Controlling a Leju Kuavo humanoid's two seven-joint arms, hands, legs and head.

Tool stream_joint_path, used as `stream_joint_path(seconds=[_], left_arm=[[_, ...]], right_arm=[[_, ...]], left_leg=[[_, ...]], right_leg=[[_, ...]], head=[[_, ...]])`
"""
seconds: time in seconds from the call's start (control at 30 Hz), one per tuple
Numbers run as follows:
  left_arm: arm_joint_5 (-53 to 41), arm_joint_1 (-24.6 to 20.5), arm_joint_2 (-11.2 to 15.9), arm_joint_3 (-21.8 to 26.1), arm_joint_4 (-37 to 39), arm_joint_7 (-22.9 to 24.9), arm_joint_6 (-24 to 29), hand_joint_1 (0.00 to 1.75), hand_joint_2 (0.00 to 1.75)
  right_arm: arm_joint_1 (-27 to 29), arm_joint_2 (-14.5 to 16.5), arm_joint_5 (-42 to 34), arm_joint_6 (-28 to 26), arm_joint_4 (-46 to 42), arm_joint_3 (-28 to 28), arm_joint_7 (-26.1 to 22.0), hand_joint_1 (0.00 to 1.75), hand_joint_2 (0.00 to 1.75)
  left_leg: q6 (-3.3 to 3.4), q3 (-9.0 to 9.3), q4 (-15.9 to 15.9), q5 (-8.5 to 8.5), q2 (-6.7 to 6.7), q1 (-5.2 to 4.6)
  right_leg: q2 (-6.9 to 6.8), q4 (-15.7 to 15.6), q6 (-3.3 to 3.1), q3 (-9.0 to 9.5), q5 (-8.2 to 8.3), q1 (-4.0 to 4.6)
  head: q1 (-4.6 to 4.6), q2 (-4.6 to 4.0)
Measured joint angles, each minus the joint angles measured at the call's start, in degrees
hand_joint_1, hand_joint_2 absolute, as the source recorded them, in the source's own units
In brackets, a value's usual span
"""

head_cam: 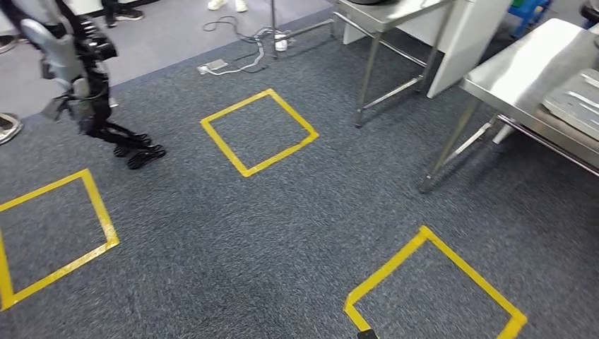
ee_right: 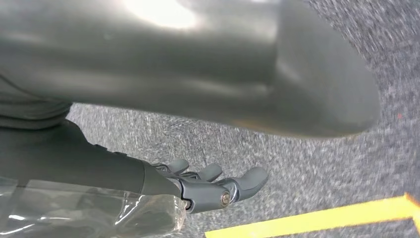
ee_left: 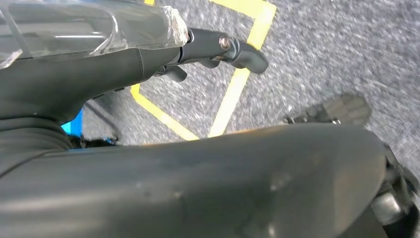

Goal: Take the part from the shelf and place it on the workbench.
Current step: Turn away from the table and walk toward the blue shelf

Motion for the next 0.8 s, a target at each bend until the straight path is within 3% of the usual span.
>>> stream_joint_path(seconds=[0.03, 0.07, 0.1, 0.17, 0.23, 0.3, 0.37, 0.43, 0.5, 0.57, 0.6, 0.63, 0.67, 0.73, 0.8], left_arm=[[0.0, 0.0, 0.0, 0.0, 0.0, 0.0, 0.0, 0.0, 0.0], [0.1, 0.0, -0.1, 0.0, 0.0, 0.1, -0.1, 0.0, 0.0], [0.1, 0.0, -0.1, 0.0, 0.0, 0.1, -0.1, 0.0, 0.0], [0.2, 0.1, -0.1, 0.0, 0.0, 0.1, -0.1, 0.0, 0.0], [0.4, -0.1, -0.1, 0.0, 0.0, 0.1, -0.1, 0.0, 0.0], [0.8, 0.0, -0.1, 0.0, 0.0, 0.0, -0.1, 0.0, 0.0], [1.2, 0.2, 0.0, 0.0, 0.1, 0.0, -0.1, 0.0, 0.0], [1.4, 0.3, 0.0, 0.0, 0.1, -0.1, -0.1, 0.0, 0.0], [1.5, 0.2, 0.1, 0.0, 0.2, 0.0, -0.3, 0.0, 0.0], [1.6, 0.1, 0.0, 0.0, 0.2, 0.0, -0.4, 0.0, 0.0], [1.7, 0.2, 0.0, 0.0, 0.2, 0.1, -0.4, 0.0, 0.0], [1.7, 0.3, 0.0, 0.0, 0.2, 0.1, -0.5, 0.0, 0.0], [1.7, 0.3, 0.0, 0.0, 0.2, 0.1, -0.5, 0.0, 0.0], [1.8, 0.2, 0.0, 0.0, 0.2, 0.1, -0.5, 0.0, 0.0], [1.8, 0.0, 0.0, 0.0, 0.2, 0.0, -0.5, 0.0, 0.0]], right_arm=[[0.1, 0.0, 0.0, 0.0, 0.0, 0.0, 0.0, 0.0, 0.0], [0.2, 0.0, 0.0, 0.0, 0.0, 0.0, 0.0, 0.0, 0.0], [0.3, 0.0, 0.0, 0.0, 0.0, 0.0, 0.1, 0.0, 0.0], [0.2, 0.0, 0.0, 0.0, 0.0, 0.0, 0.1, 0.0, 0.0], [0.1, 0.0, 0.0, 0.0, 0.0, 0.0, 0.1, 0.0, 0.0], [0.1, 0.0, 0.1, 0.0, 0.0, 0.0, 0.2, 0.0, 0.0], [0.0, 0.0, 0.4, 0.0, 0.0, 0.0, 0.3, 0.0, 0.0], [-0.2, 0.1, 0.6, 0.0, 0.0, 0.0, 0.3, 0.0, 0.0], [-0.1, 0.2, 0.8, 0.0, 0.0, 0.0, 0.3, 0.0, 0.0], [0.0, 0.2, 0.8, 0.0, 0.0, 0.0, 0.3, 0.0, 0.0], [0.0, 0.2, 0.8, 0.0, 0.0, 0.0, 0.4, 0.0, 0.0], [-0.1, 0.2, 0.8, 0.0, 0.0, 0.0, 0.4, 0.0, 0.0], [-0.2, 0.2, 0.8, 0.0, 0.0, 0.0, 0.4, 0.0, 0.0], [-0.3, 0.2, 0.8, 0.0, 0.0, 0.0, 0.4, 0.0, 0.0], [-0.4, 0.2, 0.9, 0.0, 0.0, 0.0, 0.5, 0.0, 0.0]], left_leg=[[0.06, -0.03, 0.0, 0.02, -0.83, -0.02], [0.09, -0.02, 0.1, 0.02, -1.7, -0.04], [0.08, 0.04, 0.1, 0.02, -2.58, -0.05], [-0.01, 0.22, 0.2, -0.02, -4.36, 0.01], [-0.39, 0.11, 0.5, -0.12, -5.93, -0.1], [-1.01, -0.36, 0.6, -0.02, -7.12, -0.13], [-1.69, -0.79, 0.7, 0.01, -7.57, 0.1], [-2.35, -2.14, 3.5, -1.79, -4.97, 0.07], [-2.9, -5.77, 11.2, -5.8, -1.57, 0.02], [-3.21, -9.25, 18.4, -8.4, -0.56, 0.15], [-3.25, -9.55, 19.1, -8.17, -0.38, 0.19], [-3.22, -8.57, 17.3, -6.92, -0.15, 0.22], [-3.09, -6.5, 13.5, -5.02, 0.39, 0.18], [-2.46, -1.95, 4.9, -1.83, 3.33, -0.25], [-1.76, -0.29, 1.2, -0.92, 5.04, -0.76]], right_leg=[[0.54, 3.9, 0.06, -1.96, -1.46, -0.01], [0.75, 6.3, 0.08, -3.27, -1.85, -0.01], [0.82, 6.3, 0.06, -3.51, -0.95, -0.03], [1.75, -0.4, -0.05, -0.93, 3.59, -0.16], [4.48, -7.9, -0.28, 2.18, 6.91, -0.39], [5.66, -10.2, -0.69, 3.02, 7.37, -0.37], [4.24, -10.3, -1.39, 2.97, 7.62, -0.29], [2.76, -10.5, -2.18, 3.02, 7.79, -0.35], [1.11, -10.5, -2.62, 3.05, 7.7, -0.29], [-0.66, -10.5, -2.72, 3.05, 7.57, -0.18], [-1.44, -10.5, -2.72, 3.08, 7.5, -0.16], [-2.15, -10.5, -2.67, 3.18, 7.41, -0.16], [-2.81, -10.5, -2.58, 3.34, 7.29, -0.15], [-4.03, -10.5, -2.17, 3.75, 6.92, 0.1], [-5.17, -10.4, -1.71, 4.04, 6.59, 0.47]], head=[[0.08, 0.0], [0.08, 0.0], [0.09, 0.0], [0.09, 0.0], [0.09, 0.0], [0.07, 0.0], [0.06, 0.0], [-0.19, 0.0], [-0.49, 0.0], [-0.55, 0.0], [-0.55, 0.0], [-0.55, 0.0], [-0.56, 0.0], [-0.58, 0.0], [-0.47, 0.0]])
